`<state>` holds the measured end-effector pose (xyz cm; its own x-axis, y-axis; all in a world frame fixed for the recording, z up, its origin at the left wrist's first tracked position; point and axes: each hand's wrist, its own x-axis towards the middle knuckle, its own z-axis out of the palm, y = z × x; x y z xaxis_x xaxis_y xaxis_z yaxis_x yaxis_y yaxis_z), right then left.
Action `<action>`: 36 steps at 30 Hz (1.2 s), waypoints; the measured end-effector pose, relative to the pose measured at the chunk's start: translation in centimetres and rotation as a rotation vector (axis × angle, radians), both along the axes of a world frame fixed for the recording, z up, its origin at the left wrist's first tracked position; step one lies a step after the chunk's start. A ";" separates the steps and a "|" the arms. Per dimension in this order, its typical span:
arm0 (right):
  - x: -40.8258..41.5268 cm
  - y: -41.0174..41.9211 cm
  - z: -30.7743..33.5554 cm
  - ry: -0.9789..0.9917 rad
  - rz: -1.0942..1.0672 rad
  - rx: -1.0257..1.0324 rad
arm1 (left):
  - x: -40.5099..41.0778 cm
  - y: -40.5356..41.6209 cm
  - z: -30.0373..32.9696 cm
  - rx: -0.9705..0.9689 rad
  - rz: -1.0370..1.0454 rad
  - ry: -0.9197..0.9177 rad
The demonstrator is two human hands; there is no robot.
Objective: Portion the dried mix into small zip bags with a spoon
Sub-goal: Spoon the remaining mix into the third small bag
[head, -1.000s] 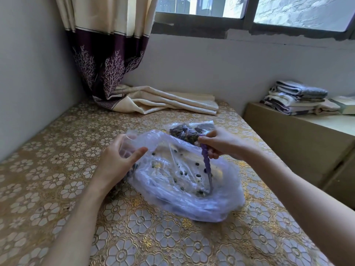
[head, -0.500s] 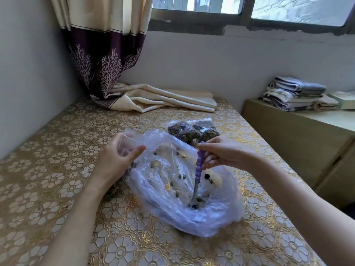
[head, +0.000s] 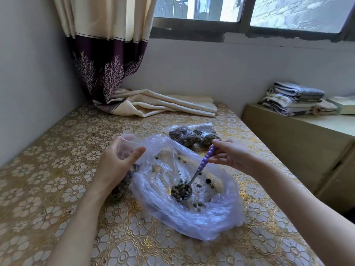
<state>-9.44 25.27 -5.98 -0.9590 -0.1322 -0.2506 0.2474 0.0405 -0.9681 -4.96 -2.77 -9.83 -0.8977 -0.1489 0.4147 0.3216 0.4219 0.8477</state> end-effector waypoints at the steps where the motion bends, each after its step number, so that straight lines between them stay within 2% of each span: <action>1: -0.2 0.2 0.0 -0.001 -0.017 -0.017 | 0.0 0.0 0.1 0.004 -0.007 0.004; 6: -1.1 1.0 0.5 0.040 -0.076 -0.075 | 0.4 0.3 0.5 0.051 -0.085 0.037; 15: -2.5 -0.6 4.6 0.254 -0.218 -0.195 | 0.5 1.0 0.6 -0.094 -0.133 -0.021; 20: -2.5 -3.2 6.5 0.333 -0.221 -0.251 | 0.7 0.9 1.0 -0.089 -0.131 -0.057; 25: -1.9 -6.0 7.4 0.423 -0.142 -0.259 | 0.7 1.1 0.9 -0.097 -0.090 -0.042; 32: 0.1 -8.1 7.5 0.676 0.125 -0.170 | 0.5 0.8 0.7 0.032 -0.127 -0.043; 36: 1.0 -8.3 7.5 0.732 0.199 -0.160 | 0.6 0.7 0.7 0.065 -0.125 -0.029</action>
